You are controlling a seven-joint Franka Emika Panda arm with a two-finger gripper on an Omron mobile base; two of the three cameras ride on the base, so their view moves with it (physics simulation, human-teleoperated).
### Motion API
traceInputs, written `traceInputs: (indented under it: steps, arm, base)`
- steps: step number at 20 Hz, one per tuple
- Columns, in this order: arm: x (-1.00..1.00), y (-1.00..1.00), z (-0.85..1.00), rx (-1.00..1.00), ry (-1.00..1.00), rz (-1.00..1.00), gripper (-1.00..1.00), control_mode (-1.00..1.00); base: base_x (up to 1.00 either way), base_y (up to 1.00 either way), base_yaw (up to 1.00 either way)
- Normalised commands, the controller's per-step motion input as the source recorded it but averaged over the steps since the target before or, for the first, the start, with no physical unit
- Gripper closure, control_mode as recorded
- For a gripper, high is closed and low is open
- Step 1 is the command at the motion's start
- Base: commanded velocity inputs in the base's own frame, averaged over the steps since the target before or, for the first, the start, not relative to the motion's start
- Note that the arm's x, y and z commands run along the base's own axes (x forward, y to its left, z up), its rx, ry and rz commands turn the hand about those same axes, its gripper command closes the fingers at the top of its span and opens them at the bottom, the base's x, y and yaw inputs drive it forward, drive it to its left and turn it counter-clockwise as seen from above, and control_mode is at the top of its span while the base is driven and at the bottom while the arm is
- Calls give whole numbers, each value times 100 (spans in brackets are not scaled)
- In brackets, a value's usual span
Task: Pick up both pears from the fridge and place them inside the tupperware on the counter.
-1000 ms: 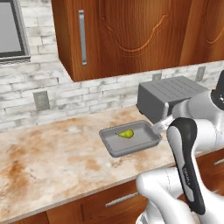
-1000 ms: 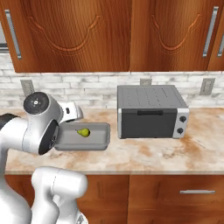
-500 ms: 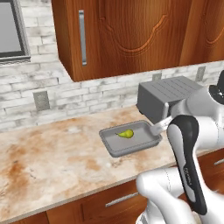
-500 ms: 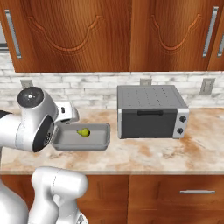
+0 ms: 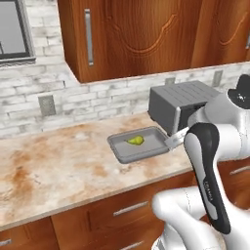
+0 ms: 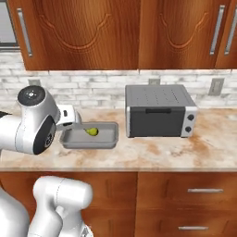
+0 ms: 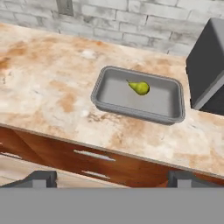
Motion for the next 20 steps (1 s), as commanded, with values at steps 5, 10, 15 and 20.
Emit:
traceInputs:
  steps: [5, 10, 15, 20]
  arm:
    - [0, 0, 0, 0, 0, 0, -100, 100]
    - [0, 0, 0, 0, 0, 0, -100, 100]
    - [0, 0, 0, 0, 0, 0, -100, 100]
    - [0, 0, 0, 0, 0, 0, -100, 100]
  base:
    - [-65, 4, -37]
    - [-42, 25, -66]
    - [-61, 35, -69]
    - [-99, 34, -62]
